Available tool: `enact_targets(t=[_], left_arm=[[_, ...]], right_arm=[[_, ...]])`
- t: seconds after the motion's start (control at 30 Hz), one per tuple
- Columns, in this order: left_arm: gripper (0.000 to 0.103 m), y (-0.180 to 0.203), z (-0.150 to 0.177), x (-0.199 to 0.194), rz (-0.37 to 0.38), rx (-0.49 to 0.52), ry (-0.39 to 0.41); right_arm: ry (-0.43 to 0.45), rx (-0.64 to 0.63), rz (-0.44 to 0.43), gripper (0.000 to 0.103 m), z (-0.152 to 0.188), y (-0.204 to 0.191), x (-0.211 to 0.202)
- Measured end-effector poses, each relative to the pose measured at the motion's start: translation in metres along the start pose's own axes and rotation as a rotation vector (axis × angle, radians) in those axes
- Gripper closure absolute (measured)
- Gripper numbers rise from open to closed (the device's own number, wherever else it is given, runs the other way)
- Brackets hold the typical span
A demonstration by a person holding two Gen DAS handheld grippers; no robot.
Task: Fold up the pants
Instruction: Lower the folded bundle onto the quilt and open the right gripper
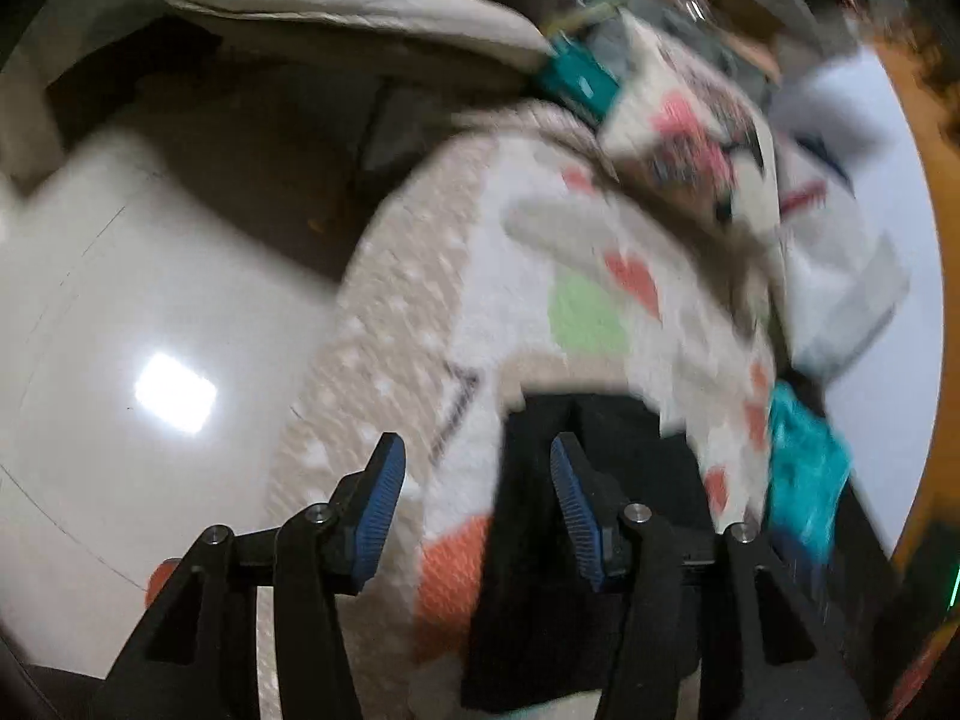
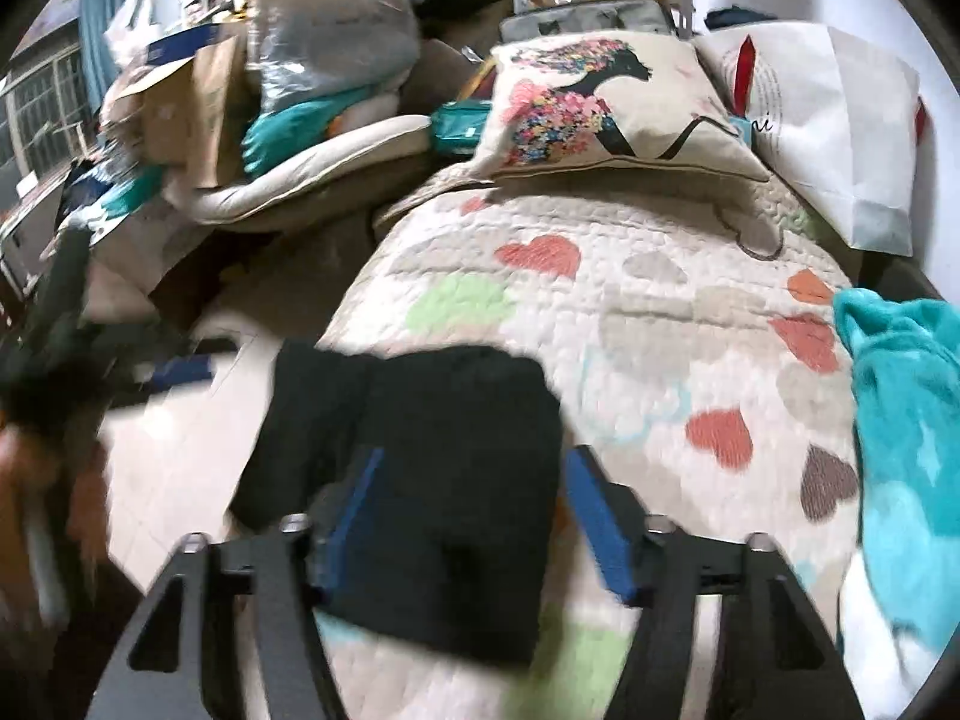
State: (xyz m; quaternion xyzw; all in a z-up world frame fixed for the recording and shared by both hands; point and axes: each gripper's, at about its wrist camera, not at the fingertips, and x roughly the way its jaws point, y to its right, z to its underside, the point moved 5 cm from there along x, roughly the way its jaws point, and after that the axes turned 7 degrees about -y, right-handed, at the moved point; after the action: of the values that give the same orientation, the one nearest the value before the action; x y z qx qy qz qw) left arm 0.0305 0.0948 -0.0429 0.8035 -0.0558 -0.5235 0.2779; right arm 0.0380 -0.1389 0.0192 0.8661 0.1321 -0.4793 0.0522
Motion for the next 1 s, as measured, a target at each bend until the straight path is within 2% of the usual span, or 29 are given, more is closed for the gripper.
enact_targets(t=[0.03, 0.1, 0.13, 0.2, 0.23, 0.3, 0.47, 0.53, 0.57, 0.63, 0.7, 0.77, 0.83, 0.87, 0.93, 0.97, 1.0], left_arm=[[0.053, 0.005, 0.009, 0.008, -0.035, 0.026, -0.022], [0.053, 0.011, 0.027, 0.027, -0.136, 0.083, -0.077], [0.056, 0.012, 0.033, 0.034, -0.163, 0.104, -0.099], [0.080, 0.015, 0.045, 0.043, -0.176, 0.142, -0.152], [0.083, 0.015, 0.050, 0.045, -0.165, 0.152, -0.176], [0.083, 0.015, 0.057, 0.045, -0.184, 0.179, -0.175], [0.083, 0.007, 0.062, 0.046, -0.199, 0.198, -0.222], [0.083, 0.005, 0.064, 0.046, -0.192, 0.227, -0.252], [0.083, 0.003, 0.062, 0.044, -0.172, 0.219, -0.264], [0.083, -0.005, 0.058, 0.041, -0.110, 0.169, -0.284], [0.083, -0.010, 0.053, 0.033, -0.064, 0.118, -0.268], [0.083, -0.011, 0.042, 0.020, -0.054, 0.097, -0.193], [0.082, -0.002, 0.033, 0.005, -0.076, 0.124, -0.098], [0.079, 0.004, 0.030, 0.002, -0.082, 0.138, -0.068], [0.063, 0.022, 0.025, 0.001, -0.067, 0.171, -0.022], [0.050, 0.032, 0.024, 0.006, -0.076, 0.197, -0.008], [0.045, 0.036, 0.023, 0.012, -0.094, 0.211, -0.006]], right_arm=[[-0.029, 0.023, -0.005, 0.053, -0.011, 0.006, 0.015], [-0.071, 0.048, -0.012, 0.054, -0.026, 0.011, 0.039], [-0.112, 0.048, -0.029, 0.054, -0.029, 0.011, 0.052], [-0.203, 0.046, -0.028, 0.054, -0.030, 0.010, 0.078], [-0.235, 0.034, -0.004, 0.065, -0.032, 0.010, 0.091], [-0.286, 0.012, 0.054, 0.092, -0.036, 0.012, 0.109], [-0.281, -0.038, 0.177, 0.096, -0.054, 0.014, 0.121], [-0.260, -0.056, 0.302, 0.096, -0.063, 0.024, 0.119], [-0.254, -0.051, 0.326, 0.096, -0.066, 0.030, 0.116], [-0.233, 0.006, 0.285, 0.095, -0.069, 0.039, 0.101], [-0.197, 0.054, 0.178, 0.095, -0.065, 0.040, 0.076], [-0.167, 0.065, 0.071, 0.094, -0.049, 0.032, 0.050], [-0.166, 0.061, -0.006, 0.093, -0.024, 0.022, 0.034], [-0.174, 0.057, -0.027, 0.093, -0.011, 0.016, 0.032], [-0.196, 0.071, -0.069, 0.093, 0.023, 0.010, 0.029], [-0.198, 0.080, -0.075, 0.093, 0.034, 0.008, 0.030], [-0.195, 0.088, -0.072, 0.092, 0.045, 0.008, 0.031]])
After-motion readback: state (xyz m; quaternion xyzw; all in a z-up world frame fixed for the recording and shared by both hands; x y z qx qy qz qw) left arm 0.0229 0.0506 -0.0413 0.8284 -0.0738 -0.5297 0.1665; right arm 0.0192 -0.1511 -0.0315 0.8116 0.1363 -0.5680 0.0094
